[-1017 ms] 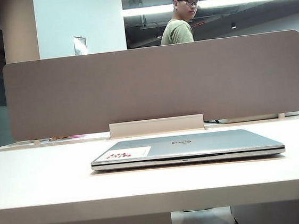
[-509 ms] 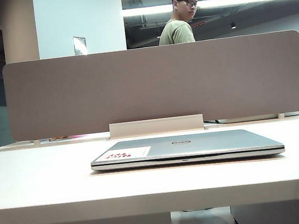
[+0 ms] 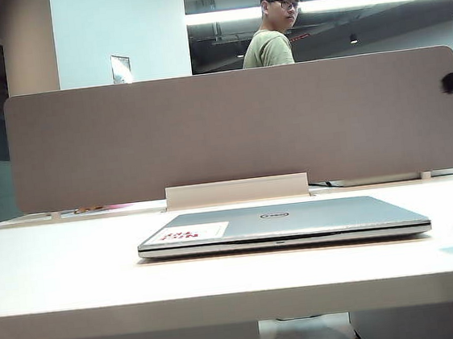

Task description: Pick up the water cup and place it on the right side of the laptop.

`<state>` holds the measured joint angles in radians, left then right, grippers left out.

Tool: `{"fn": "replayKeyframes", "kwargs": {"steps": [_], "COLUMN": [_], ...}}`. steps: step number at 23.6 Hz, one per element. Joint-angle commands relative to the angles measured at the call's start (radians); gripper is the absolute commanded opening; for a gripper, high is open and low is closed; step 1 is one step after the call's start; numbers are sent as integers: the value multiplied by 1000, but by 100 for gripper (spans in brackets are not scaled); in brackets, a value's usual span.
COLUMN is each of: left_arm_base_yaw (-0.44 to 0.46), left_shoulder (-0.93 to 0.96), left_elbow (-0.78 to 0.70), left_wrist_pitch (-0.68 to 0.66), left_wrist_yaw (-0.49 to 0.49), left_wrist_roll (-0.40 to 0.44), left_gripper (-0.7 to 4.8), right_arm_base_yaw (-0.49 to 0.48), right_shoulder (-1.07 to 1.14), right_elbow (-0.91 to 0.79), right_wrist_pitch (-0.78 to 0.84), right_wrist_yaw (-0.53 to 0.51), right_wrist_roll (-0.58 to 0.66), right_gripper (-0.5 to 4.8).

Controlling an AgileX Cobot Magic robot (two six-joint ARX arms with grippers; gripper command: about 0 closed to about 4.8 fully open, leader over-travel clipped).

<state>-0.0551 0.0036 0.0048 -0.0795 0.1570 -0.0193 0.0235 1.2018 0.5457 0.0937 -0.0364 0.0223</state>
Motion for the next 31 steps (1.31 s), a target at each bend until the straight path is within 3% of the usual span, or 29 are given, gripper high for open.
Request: {"fn": "replayKeyframes", "kwargs": {"steps": [1,4,9,11,13,14,18,21,31], "left_arm_base_yaw": [-1,-1,0,-1,0,0,0,0,0], "left_shoulder": [0,0,0,0,0,0,0,0,0], "left_elbow": [3,3,3,3,3,3,3,3,3], "left_wrist_pitch": [6,6,6,6,6,6,5,6,6], "left_wrist_yaw": [18,23,23,23,23,23,23,21,22], "left_wrist_roll": [0,0,0,0,0,0,0,0,0], "left_gripper": [-4,-4,-4,-4,-4,-4,-4,-4,-4], "right_arm_base_yaw": [43,91,93,92,92,93,101,102,97], "right_shoulder": [-3,0,6,5,5,5,6,10,11], "right_elbow": [5,5,5,5,5,5,5,5,5], "right_wrist_pitch": [-7,15,43,27,-16,-16,15,74,75], "right_wrist_yaw": [-1,3,20,37,89,85,57,60,151], "right_wrist_roll": [38,38,33,3,-22,-8,55,58,57], "right_gripper": [-9,-9,-8,20,109,117,112,53,54]}}
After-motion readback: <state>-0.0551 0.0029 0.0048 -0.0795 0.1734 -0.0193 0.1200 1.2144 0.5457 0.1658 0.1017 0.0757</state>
